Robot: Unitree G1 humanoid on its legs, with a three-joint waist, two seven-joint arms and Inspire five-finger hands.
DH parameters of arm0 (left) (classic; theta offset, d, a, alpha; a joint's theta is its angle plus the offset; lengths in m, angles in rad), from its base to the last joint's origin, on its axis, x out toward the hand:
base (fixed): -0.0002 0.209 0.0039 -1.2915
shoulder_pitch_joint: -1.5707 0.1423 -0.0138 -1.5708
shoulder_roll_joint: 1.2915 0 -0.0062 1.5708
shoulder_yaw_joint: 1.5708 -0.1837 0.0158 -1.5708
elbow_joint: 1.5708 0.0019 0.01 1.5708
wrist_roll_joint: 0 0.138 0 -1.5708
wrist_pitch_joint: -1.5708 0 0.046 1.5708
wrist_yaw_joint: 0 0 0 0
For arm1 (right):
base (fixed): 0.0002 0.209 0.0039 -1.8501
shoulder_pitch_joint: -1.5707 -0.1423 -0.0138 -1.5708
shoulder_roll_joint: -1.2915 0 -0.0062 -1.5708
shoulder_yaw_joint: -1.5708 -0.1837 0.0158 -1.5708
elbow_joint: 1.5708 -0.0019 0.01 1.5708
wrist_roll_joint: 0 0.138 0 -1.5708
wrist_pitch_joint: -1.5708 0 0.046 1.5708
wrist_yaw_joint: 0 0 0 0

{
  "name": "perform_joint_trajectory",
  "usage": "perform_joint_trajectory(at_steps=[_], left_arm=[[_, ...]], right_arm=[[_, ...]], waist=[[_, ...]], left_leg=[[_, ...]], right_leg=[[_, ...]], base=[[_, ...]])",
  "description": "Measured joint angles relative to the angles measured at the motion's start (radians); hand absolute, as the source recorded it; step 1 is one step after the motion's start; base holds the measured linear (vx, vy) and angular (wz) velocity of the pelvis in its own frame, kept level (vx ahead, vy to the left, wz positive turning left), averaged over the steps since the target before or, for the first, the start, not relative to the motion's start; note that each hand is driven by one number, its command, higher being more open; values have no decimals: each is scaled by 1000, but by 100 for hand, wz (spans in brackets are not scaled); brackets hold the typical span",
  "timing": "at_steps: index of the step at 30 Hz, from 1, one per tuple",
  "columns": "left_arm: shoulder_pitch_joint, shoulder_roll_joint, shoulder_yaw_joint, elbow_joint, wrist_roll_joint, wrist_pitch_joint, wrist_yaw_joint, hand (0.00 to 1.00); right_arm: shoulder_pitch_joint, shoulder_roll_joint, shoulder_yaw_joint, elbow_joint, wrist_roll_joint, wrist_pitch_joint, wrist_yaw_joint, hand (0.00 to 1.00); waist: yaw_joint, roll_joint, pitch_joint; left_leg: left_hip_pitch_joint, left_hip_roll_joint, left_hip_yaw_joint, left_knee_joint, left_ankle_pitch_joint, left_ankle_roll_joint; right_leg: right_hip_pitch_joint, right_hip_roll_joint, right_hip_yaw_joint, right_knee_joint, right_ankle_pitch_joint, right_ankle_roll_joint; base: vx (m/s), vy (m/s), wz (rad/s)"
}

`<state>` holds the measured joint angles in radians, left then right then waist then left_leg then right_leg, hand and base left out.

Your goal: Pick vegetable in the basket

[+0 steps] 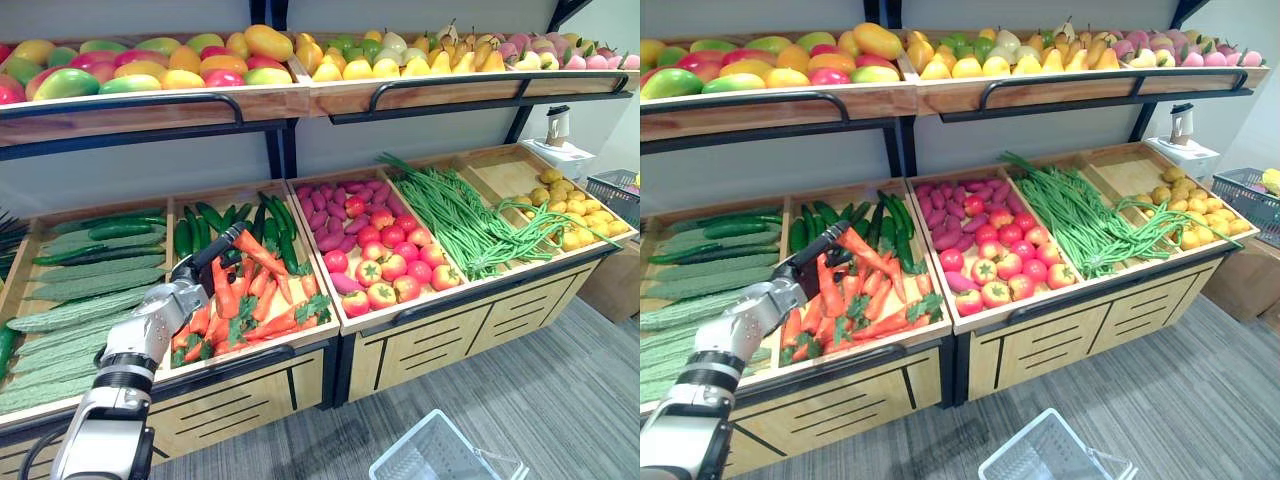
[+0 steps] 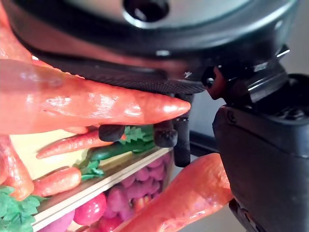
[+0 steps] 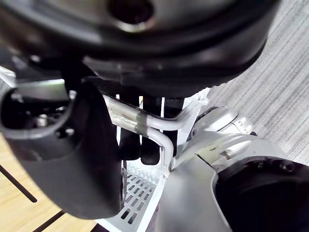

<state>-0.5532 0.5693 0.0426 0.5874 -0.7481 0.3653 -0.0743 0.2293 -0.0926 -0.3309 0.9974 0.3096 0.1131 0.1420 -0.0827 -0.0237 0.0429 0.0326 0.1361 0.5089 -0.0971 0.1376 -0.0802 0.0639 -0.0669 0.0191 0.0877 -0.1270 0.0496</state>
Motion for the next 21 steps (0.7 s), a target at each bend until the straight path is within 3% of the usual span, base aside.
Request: perform_joint_trajectory(at_steps=[5, 7, 8, 9, 10, 12, 16, 17, 18, 21], left_arm=[[5, -50, 0, -52, -52, -2, 25, 0], [33, -57, 4, -127, -83, -15, 49, 0], [56, -74, 4, -178, -90, -20, 56, 0], [65, -83, 4, -200, -90, -23, 57, 0], [71, -106, 4, -234, -89, -26, 55, 0], [71, -130, 3, -284, -89, -29, 47, 0], [71, -124, -2, -306, -92, -31, 39, 0], [64, -59, -38, -372, -119, -32, 9, 0], [63, -49, -37, -371, -123, -32, 6, 0], [42, -49, -27, -381, -126, -32, -2, 0]], right_arm=[[-4, 1, -4, -1, 9, -4, 0, 0], [-25, 6, -4, -4, 9, 9, 3, 0], [-38, -9, -4, -3, 7, 25, 6, 0], [-41, -15, -4, -5, 7, 30, 7, 0], [-39, -20, -4, -10, 8, 34, 8, 0], [-36, -13, -5, -22, 24, 37, 6, 0], [2, 24, -6, -84, 49, 27, 1, 0], [30, 33, -48, -114, 46, 25, -5, 0], [31, 35, -56, -115, 46, 28, -10, 0], [31, 54, -82, -114, 47, 39, -17, 0]], waist=[[-29, -3, 3], [-25, -22, 15], [-15, -7, 23], [-14, 2, 26], [-15, 11, 30], [-24, 9, 31], [-29, -3, 31], [-13, -11, 24], [-8, -15, 17], [-12, -13, 13]], left_leg=[[8, 13, 0, 26, -5, 3], [-32, 38, -122, 166, -80, 36], [-50, 54, -250, 245, -152, 15], [-44, 62, -275, 258, -167, -8], [-24, 73, -277, 262, -192, -43], [-8, 74, -254, 253, -219, -62], [23, 54, -170, 236, -226, -51], [64, 50, -72, 221, -228, -48], [78, 53, -52, 225, -233, -51], [90, 74, -33, 231, -240, -61]], right_leg=[[-36, 17, 79, 50, -10, -8], [-51, 23, 156, 75, -9, -9], [-62, 37, 213, 101, -9, -7], [-65, 48, 231, 112, -10, -6], [-70, 60, 255, 131, -16, 4], [-99, 65, 284, 158, -21, 13], [-121, 52, 349, 154, -8, 41], [-139, -22, 238, 84, 37, 53], [-133, -33, 215, 88, 62, 74], [-141, -14, 169, 100, 83, 68]], base=[[-5, -39, -28], [-9, -103, -103], [-14, -29, -125], [-28, 73, -118], [-37, 82, -68], [-49, 110, -58], [-80, 136, -79], [-66, 200, -131], [-1, 163, -115], [68, 8, -26]])
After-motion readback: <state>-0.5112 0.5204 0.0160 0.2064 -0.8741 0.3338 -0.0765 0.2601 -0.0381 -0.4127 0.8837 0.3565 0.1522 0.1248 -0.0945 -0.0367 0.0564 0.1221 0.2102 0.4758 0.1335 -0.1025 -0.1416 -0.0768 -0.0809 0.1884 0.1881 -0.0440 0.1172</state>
